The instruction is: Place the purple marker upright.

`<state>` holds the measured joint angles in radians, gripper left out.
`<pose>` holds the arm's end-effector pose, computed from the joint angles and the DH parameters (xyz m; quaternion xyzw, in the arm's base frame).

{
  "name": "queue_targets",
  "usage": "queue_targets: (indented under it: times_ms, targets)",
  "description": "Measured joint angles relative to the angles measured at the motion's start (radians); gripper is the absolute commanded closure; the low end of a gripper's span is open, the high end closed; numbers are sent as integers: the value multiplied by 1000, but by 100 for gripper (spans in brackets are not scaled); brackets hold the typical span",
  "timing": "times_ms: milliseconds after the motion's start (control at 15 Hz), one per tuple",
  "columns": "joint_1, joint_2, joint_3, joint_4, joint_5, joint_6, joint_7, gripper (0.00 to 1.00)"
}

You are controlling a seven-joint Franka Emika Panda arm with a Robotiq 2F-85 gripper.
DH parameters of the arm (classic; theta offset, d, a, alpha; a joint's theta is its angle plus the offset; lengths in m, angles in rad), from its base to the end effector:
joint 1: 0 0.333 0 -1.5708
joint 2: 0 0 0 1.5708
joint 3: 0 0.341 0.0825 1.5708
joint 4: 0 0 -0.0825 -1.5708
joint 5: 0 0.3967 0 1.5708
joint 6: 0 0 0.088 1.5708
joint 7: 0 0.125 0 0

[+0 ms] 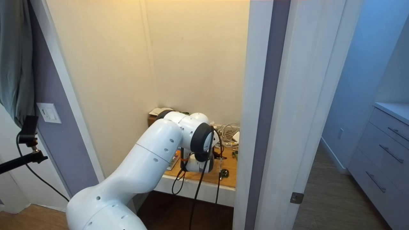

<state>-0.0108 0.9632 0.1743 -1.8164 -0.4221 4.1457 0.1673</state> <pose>0.6634 0.1436 0.1895 -0.7551 -0.1250 -0.6120 0.1992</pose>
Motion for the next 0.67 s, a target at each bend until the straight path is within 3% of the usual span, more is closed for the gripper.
queue_targets:
  times_ms: [267,667]
  targets:
    - [1,-51,31,-1,65,-54,43,0]
    - [-16,-140,85,-40,4,-233,163,0]
